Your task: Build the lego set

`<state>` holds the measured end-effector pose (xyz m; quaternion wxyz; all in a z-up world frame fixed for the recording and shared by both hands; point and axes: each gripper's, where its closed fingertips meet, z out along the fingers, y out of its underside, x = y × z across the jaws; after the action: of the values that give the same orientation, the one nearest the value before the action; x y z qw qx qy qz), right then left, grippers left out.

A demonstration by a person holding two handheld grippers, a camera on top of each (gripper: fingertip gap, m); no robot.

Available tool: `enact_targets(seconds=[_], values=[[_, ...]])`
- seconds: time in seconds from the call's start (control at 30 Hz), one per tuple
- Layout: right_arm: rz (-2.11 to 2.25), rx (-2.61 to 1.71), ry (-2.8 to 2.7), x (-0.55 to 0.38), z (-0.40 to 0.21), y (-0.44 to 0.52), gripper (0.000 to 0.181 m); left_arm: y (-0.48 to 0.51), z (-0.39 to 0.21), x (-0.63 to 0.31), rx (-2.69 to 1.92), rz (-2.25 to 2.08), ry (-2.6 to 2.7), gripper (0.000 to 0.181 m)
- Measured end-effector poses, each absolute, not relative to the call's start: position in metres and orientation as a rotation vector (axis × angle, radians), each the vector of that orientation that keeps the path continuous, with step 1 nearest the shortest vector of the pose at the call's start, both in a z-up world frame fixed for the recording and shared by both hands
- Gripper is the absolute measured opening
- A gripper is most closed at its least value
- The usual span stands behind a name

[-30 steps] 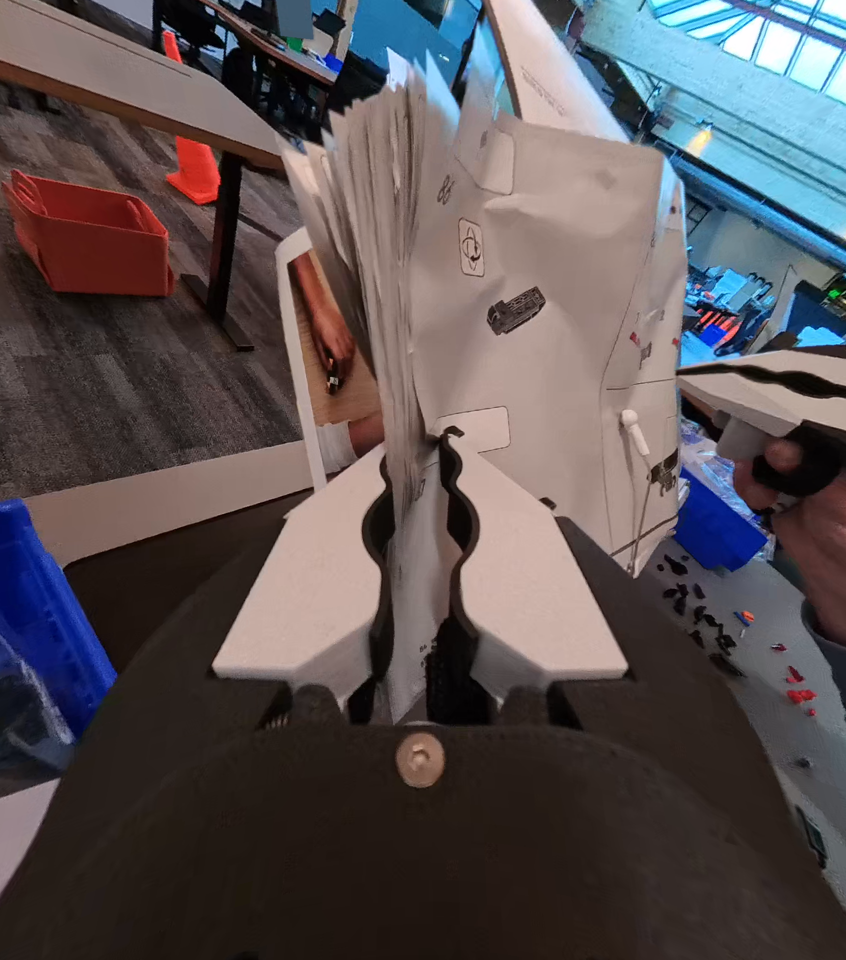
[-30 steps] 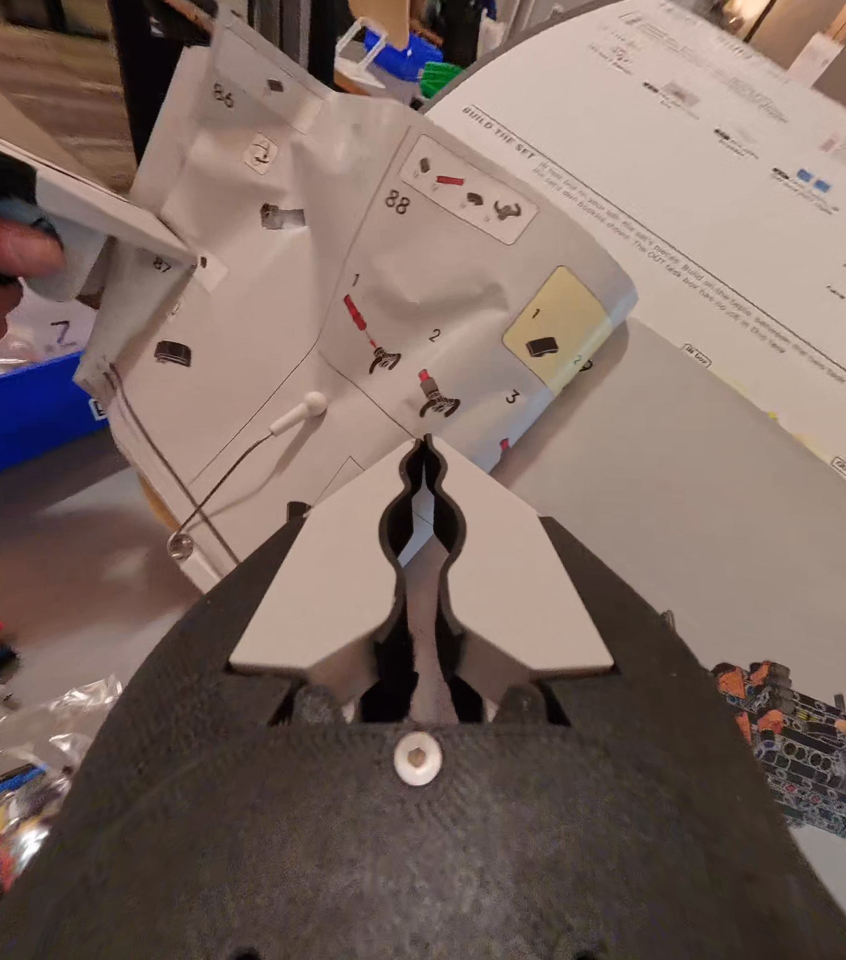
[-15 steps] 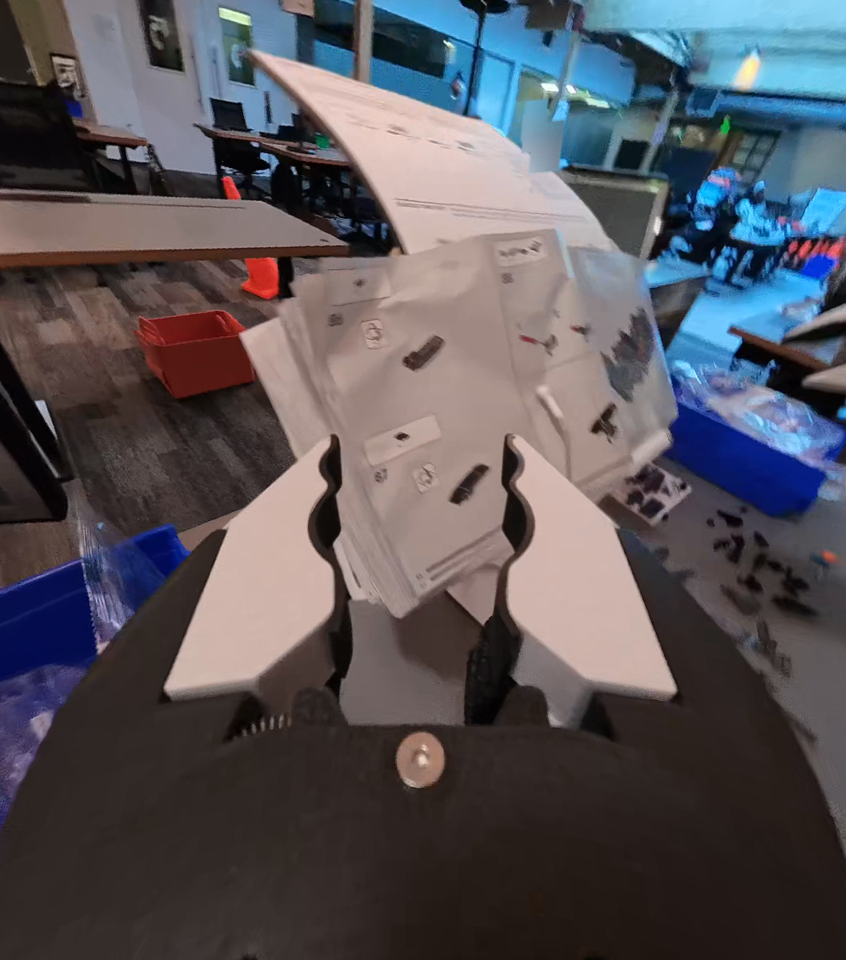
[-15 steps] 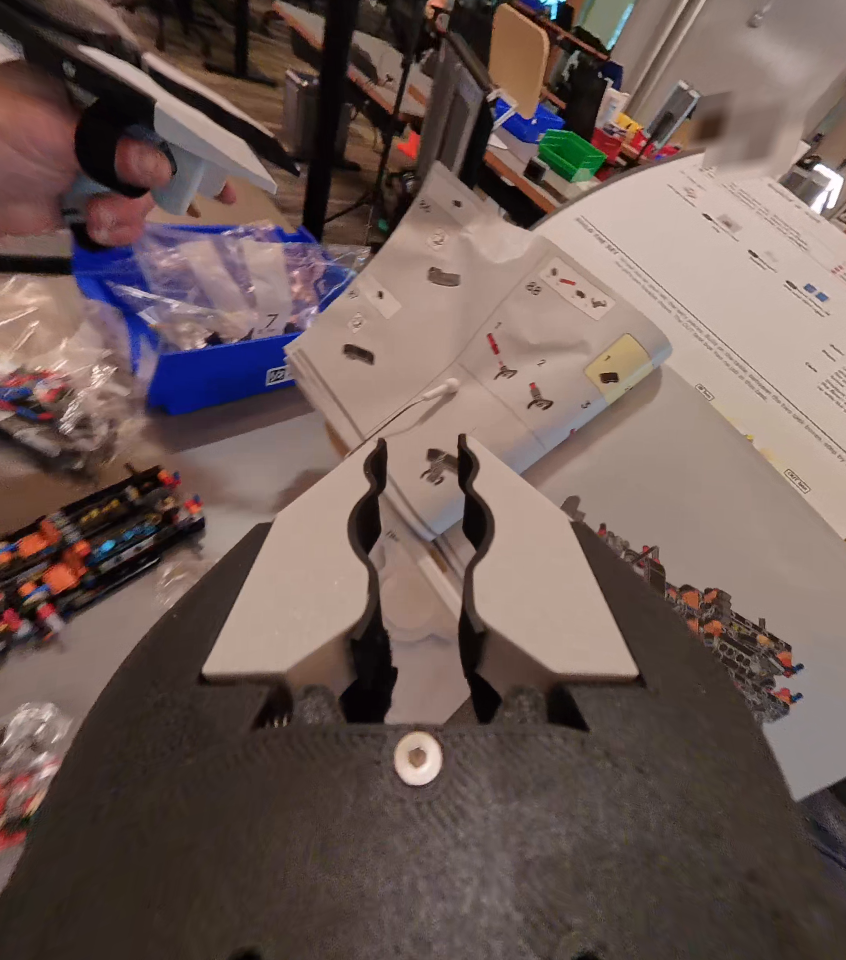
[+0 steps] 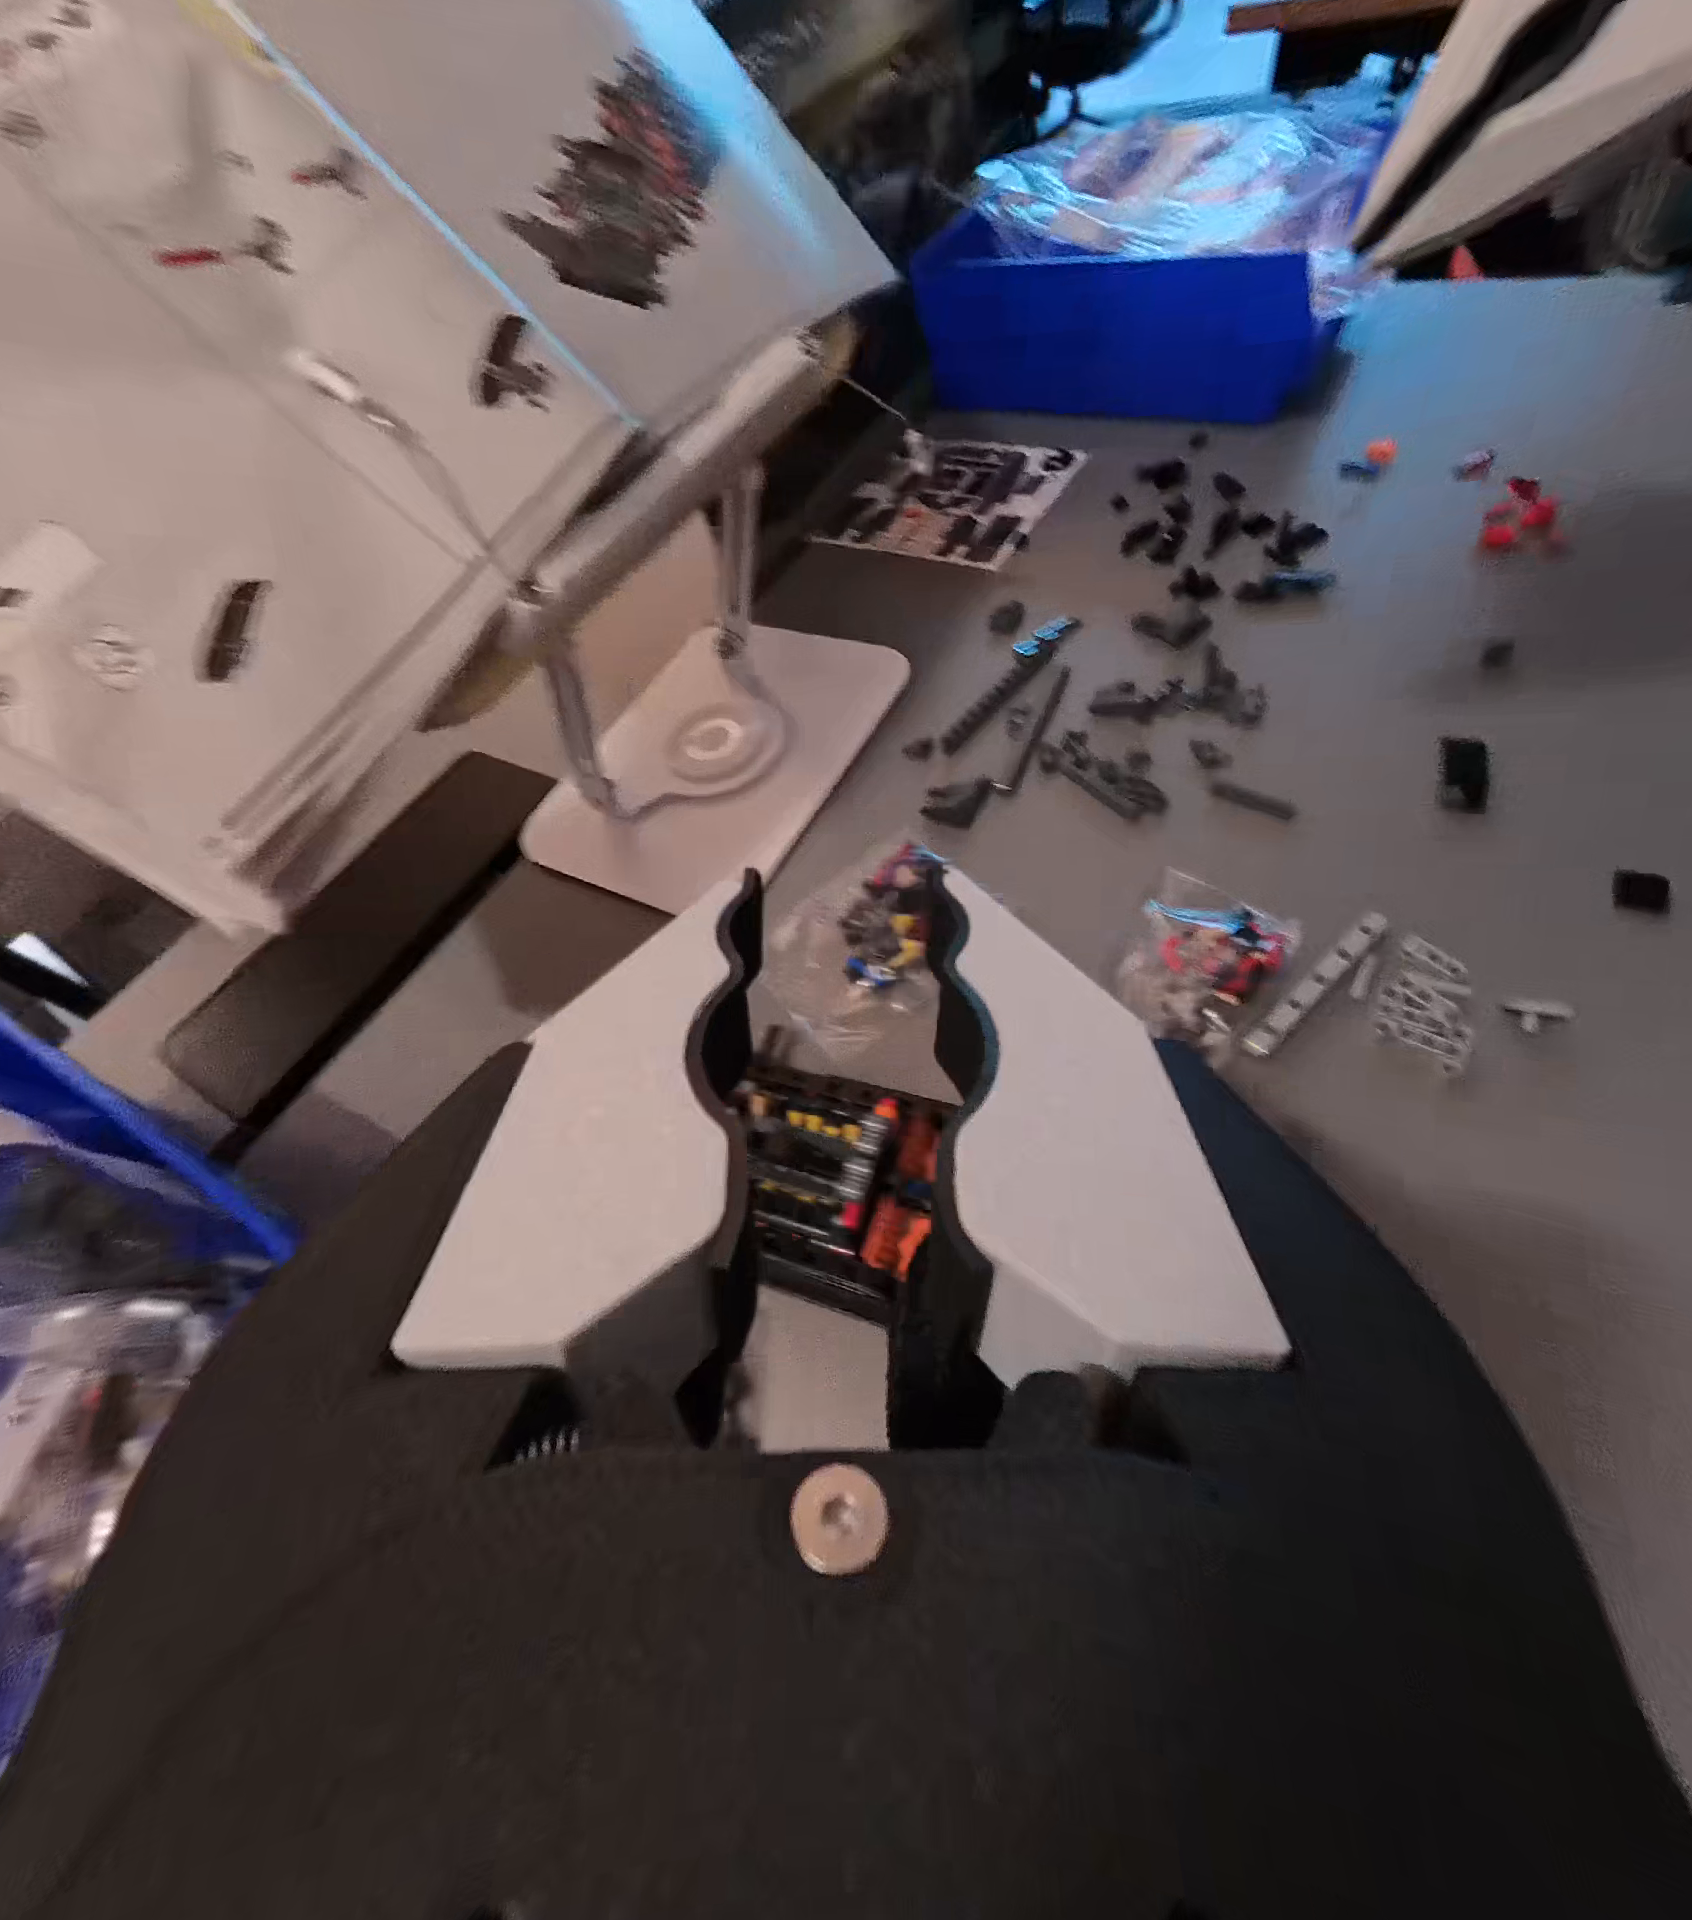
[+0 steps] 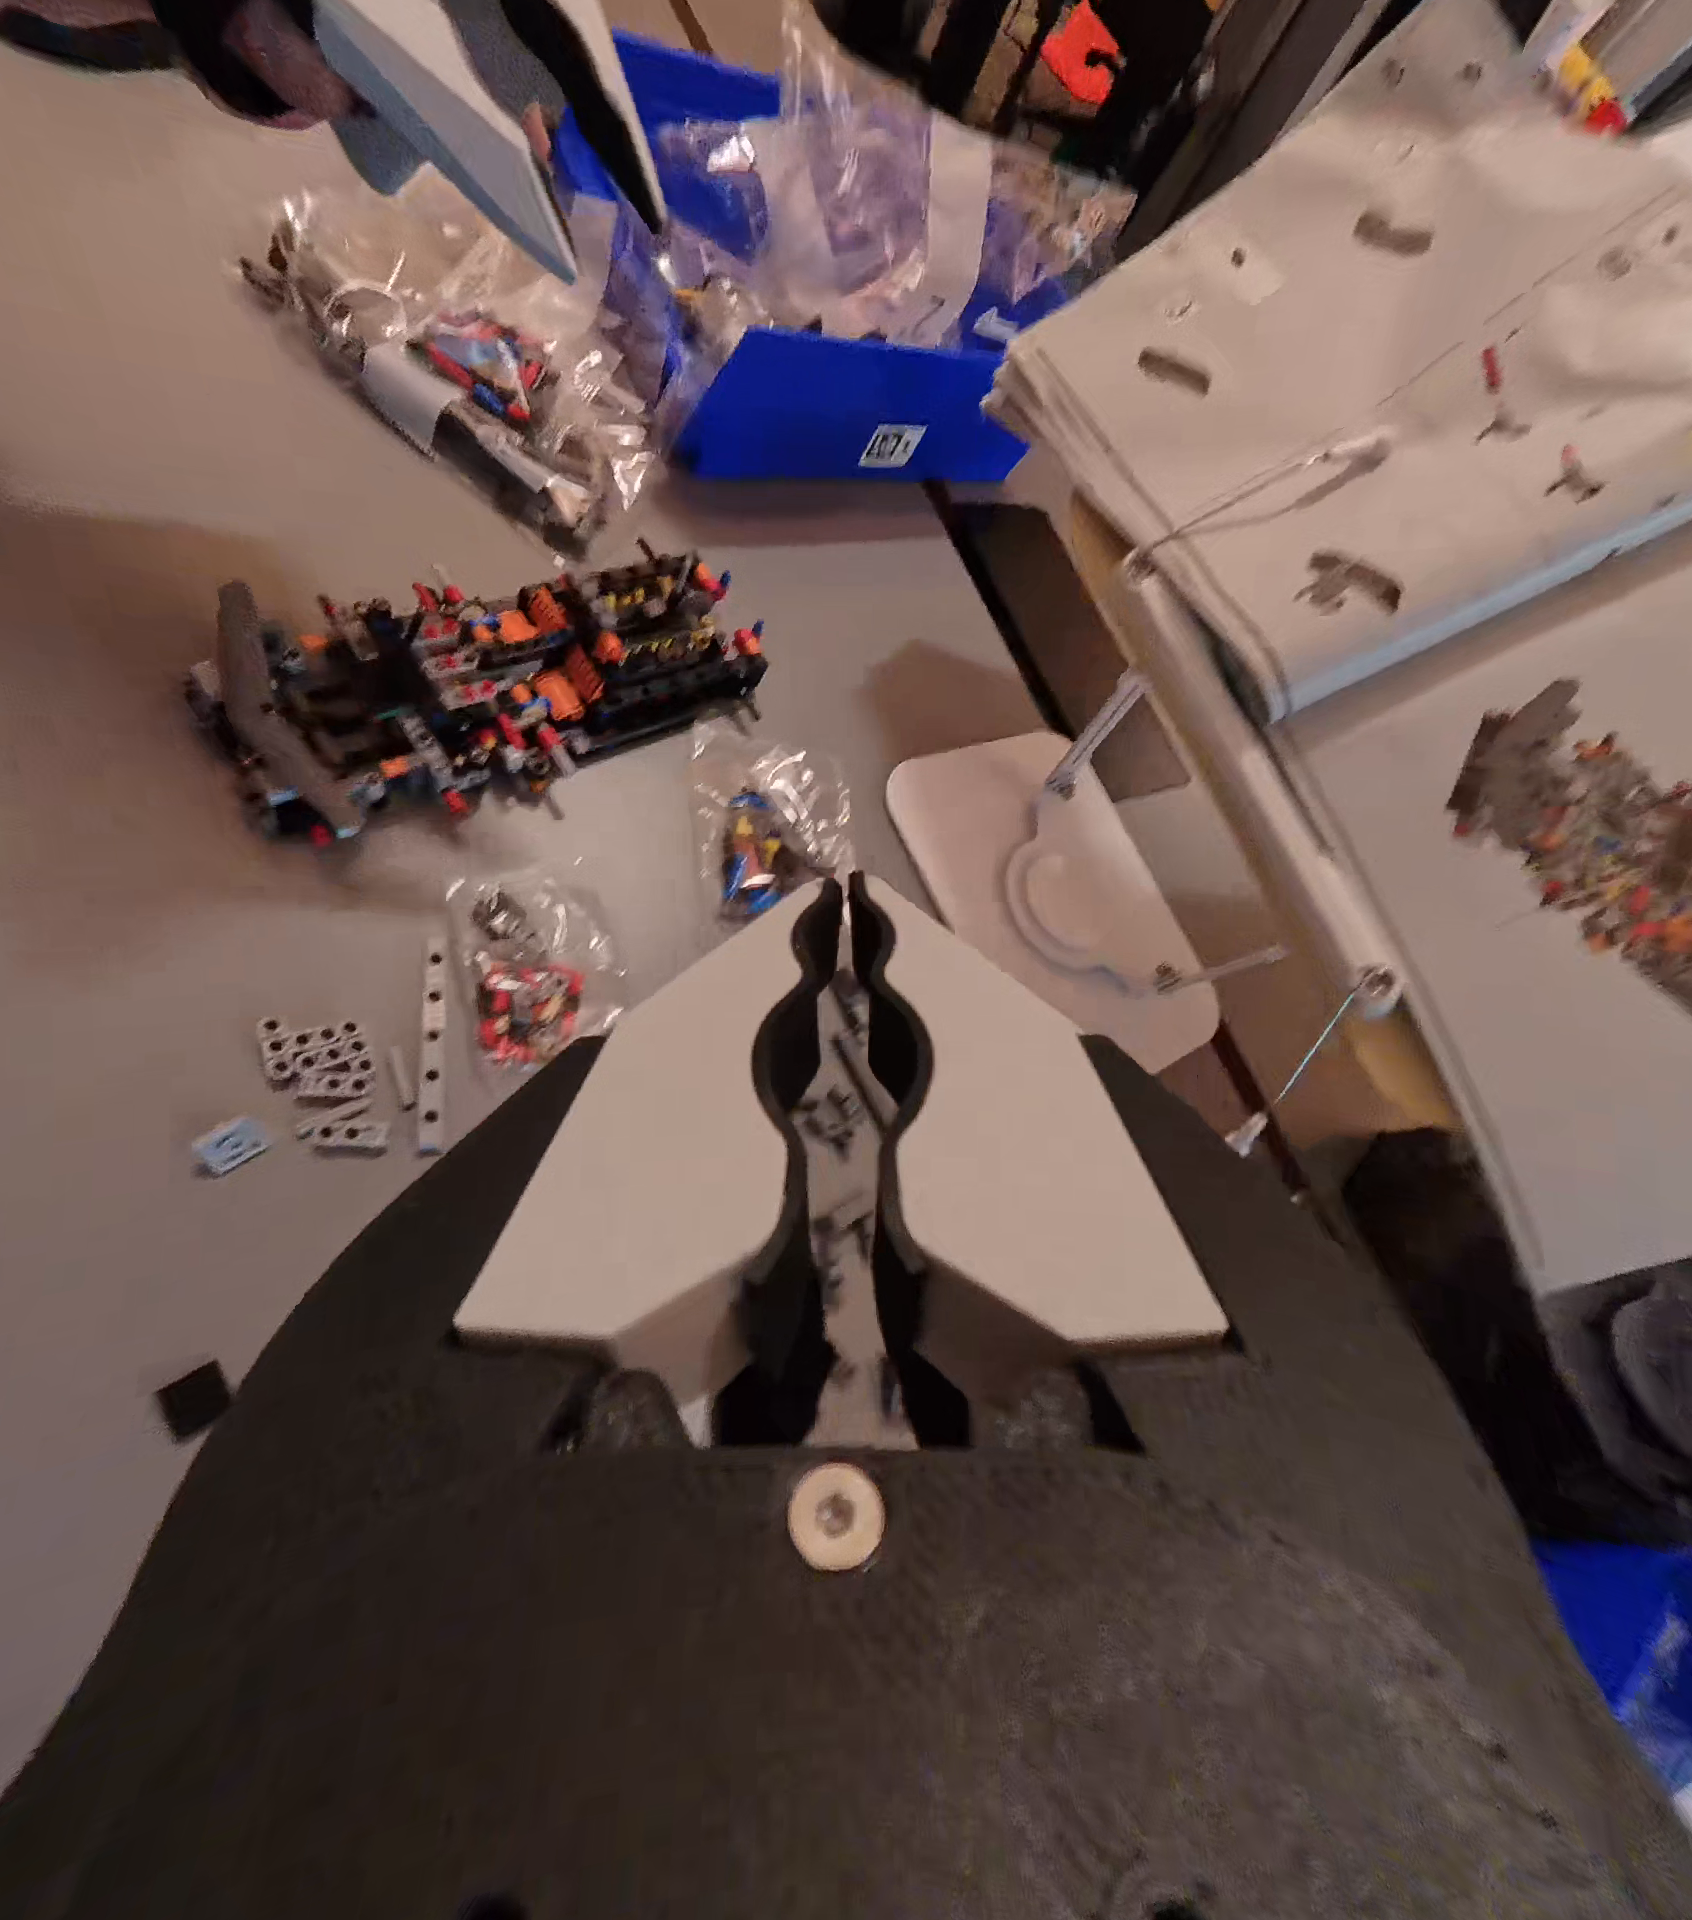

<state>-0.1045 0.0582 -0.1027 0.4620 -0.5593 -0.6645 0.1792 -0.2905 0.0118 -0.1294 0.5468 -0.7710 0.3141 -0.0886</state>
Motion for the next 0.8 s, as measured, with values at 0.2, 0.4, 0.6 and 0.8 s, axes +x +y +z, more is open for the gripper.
enact_targets(seconds=[0.2, 0.4, 0.6, 0.8], values=[[0.55, -1.476, -1.56, -0.074, -0.154, 0.024, 0.004, -0.022, -0.189, -0.262, -1.894, -0.203, 0.713, 0.03], [0.624, -1.587, -1.438, -0.053, -0.198, 0.011, 0.008, -0.047, -0.223, -0.269, -1.883, -0.187, 0.571, 0.034], [0.71, -1.625, -1.293, -0.05, -0.214, 0.018, 0.015, -0.051, -0.251, -0.304, -1.853, 0.007, 0.488, 0.035], [0.718, -1.627, -1.349, -0.068, -0.22, 0.024, 0.026, -0.051, -0.26, -0.322, -1.83, 0.062, 0.475, 0.034]])
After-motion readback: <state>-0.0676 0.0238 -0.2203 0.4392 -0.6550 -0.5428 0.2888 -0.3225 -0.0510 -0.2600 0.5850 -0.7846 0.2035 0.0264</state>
